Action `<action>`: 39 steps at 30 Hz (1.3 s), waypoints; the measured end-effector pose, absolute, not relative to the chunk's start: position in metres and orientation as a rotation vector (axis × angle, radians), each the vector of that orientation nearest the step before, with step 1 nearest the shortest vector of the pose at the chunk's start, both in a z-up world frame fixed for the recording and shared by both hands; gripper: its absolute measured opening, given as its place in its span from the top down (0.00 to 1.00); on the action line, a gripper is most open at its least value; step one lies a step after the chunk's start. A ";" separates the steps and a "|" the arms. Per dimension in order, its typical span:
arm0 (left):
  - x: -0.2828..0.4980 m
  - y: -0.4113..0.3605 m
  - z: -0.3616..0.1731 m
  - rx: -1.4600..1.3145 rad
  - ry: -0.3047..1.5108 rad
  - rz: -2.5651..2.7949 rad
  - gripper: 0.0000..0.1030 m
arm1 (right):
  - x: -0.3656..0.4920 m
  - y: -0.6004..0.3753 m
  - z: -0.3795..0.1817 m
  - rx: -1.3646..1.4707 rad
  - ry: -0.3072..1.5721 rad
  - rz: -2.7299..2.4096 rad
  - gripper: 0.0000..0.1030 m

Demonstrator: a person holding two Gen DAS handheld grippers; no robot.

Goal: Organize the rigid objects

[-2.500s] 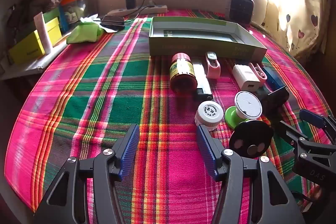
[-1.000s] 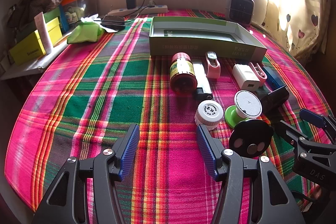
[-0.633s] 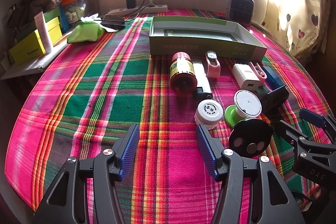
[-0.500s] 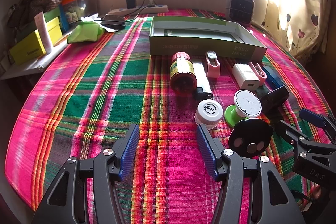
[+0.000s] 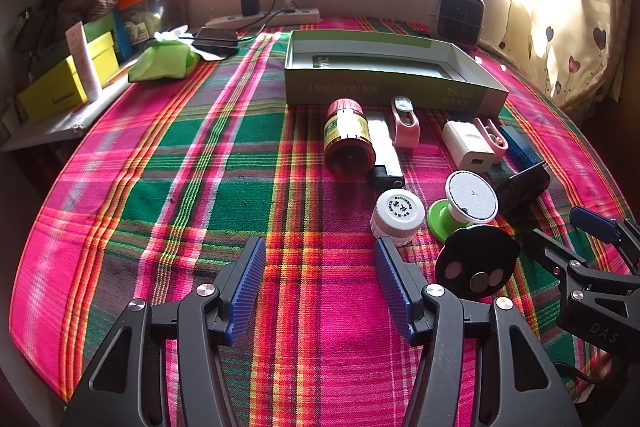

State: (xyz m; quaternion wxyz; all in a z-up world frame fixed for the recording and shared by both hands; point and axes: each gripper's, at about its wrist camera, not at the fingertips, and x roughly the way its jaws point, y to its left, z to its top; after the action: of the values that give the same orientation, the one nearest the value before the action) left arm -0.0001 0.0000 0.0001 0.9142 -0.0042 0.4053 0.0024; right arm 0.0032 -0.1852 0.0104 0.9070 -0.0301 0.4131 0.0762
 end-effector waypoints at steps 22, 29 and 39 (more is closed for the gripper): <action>0.002 0.020 0.005 -0.090 0.870 -0.135 0.46 | -0.010 -0.172 0.029 -0.035 0.785 0.497 0.22; 0.006 0.028 0.007 -0.126 0.881 -0.164 0.46 | -0.006 -0.140 0.026 -0.136 0.788 0.618 0.22; 0.007 0.035 0.009 -0.145 0.885 -0.187 0.46 | 0.002 -0.112 0.013 -0.190 0.837 0.681 0.42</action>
State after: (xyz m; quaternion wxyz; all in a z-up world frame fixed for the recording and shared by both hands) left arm 0.0075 0.0355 0.0087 0.8969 -0.0699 0.4273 -0.0902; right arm 0.0020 -0.1116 0.0131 0.8538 -0.0903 0.3978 0.3235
